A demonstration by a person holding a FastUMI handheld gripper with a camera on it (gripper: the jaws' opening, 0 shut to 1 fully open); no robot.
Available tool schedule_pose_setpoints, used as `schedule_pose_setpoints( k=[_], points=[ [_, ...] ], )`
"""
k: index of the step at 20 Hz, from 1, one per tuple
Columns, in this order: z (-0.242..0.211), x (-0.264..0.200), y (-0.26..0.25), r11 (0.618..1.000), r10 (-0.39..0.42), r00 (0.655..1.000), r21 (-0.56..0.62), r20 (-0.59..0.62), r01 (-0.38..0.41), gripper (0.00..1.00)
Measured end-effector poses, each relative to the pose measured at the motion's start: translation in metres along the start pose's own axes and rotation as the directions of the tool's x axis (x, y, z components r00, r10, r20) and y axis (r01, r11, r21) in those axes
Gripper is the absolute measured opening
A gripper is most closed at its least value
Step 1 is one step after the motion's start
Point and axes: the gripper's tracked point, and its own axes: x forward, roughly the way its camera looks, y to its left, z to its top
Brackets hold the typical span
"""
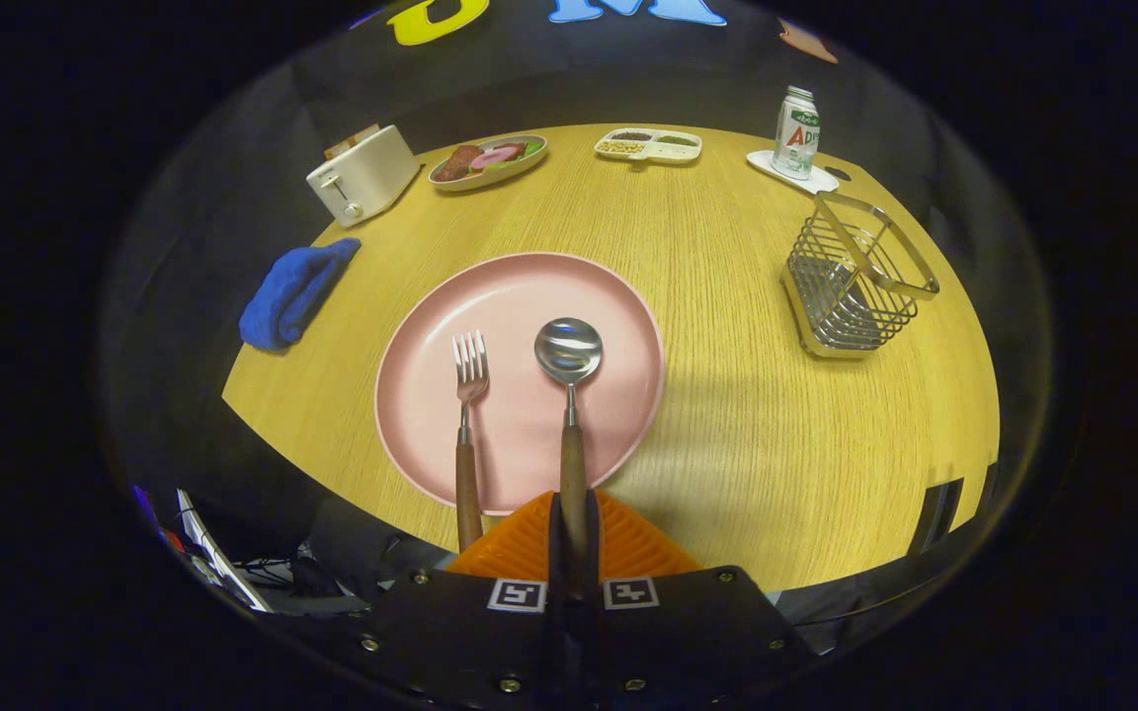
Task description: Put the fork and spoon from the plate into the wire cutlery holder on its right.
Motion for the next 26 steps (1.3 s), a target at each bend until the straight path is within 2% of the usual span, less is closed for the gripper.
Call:
schedule_pose_setpoints(
  k=[6, 13, 20, 26],
  points=[
    [0.027, -0.017, 0.005, 0.995, 0.037, 0.997, 0.088, 0.070, -0.043, 0.07],
    [0.065, -0.036, -0.005, 0.989, 0.035, 0.988, 0.138, 0.150, -0.056, 0.07],
    [0.108, -0.067, -0.061, 0.972, -0.056, 0.967, 0.234, 0.249, -0.004, 0.07],
    [0.120, -0.089, -0.122, 0.940, -0.153, 0.947, 0.338, 0.282, 0.051, 0.07]
  ],
)
